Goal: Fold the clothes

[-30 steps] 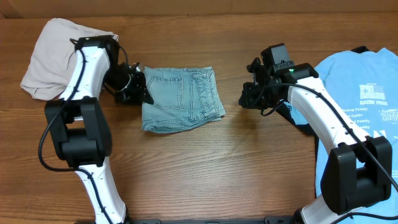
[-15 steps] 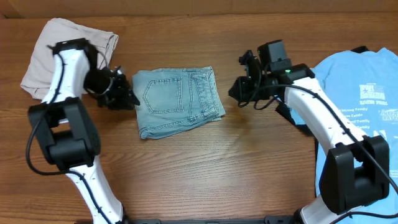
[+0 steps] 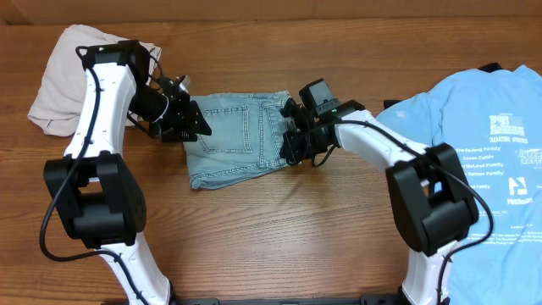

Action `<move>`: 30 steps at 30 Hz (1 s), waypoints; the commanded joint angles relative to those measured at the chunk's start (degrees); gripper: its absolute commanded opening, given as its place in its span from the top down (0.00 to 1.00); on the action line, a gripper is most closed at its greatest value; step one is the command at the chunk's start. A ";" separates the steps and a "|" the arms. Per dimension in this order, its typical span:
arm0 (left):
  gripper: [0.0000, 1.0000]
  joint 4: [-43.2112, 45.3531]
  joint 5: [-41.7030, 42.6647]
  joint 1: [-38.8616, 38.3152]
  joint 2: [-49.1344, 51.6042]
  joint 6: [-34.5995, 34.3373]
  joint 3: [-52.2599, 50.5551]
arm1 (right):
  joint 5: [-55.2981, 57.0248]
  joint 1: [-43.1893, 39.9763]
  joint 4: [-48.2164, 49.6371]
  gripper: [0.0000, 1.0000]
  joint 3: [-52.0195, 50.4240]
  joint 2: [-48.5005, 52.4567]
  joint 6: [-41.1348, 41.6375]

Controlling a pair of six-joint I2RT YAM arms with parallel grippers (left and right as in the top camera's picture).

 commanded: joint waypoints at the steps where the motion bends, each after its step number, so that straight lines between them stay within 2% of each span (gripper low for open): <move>1: 0.57 -0.83 -2.67 -1.44 -0.83 -1.03 -1.68 | 8.81 -0.17 -2.45 0.96 0.55 3.82 6.62; 7: 0.56 2.58 -10.19 -6.56 -0.83 -5.42 -13.35 | 9.55 -0.24 -11.72 0.96 0.61 3.10 9.53; 9: 0.62 6.16 -11.32 -7.54 -0.83 -8.39 -18.86 | 10.56 -0.24 -12.52 0.96 0.70 2.99 9.55; 15: 0.67 23.76 -11.39 -6.93 -0.83 -18.75 -31.93 | 10.51 -0.24 -13.22 0.96 1.25 1.95 9.51; 18: 0.81 33.44 -14.86 -6.60 -0.83 -21.92 -34.42 | 10.54 -0.20 -15.39 0.96 2.14 -0.09 9.31; 20: 0.85 37.11 -20.37 -6.62 -0.83 -25.62 -33.88 | 10.54 -0.20 -16.72 0.96 2.67 -2.27 8.81; 22: 0.84 40.46 -25.16 -6.62 -0.83 -28.63 -32.20 | 10.56 -0.20 -16.72 0.96 2.93 -5.20 7.19; 23: 0.80 41.88 -25.77 -6.62 -0.83 -29.18 -31.23 | 10.54 -0.20 -16.20 0.96 2.99 -6.60 6.38; 24: 0.73 42.95 -25.20 -6.62 -0.83 -29.20 -29.97 | 10.56 -0.20 -15.19 0.96 2.99 -7.98 5.75; 30: 0.64 43.95 -15.13 -6.67 -0.83 -28.37 -18.29 | 12.57 -0.24 -2.54 0.96 2.91 -10.45 1.92</move>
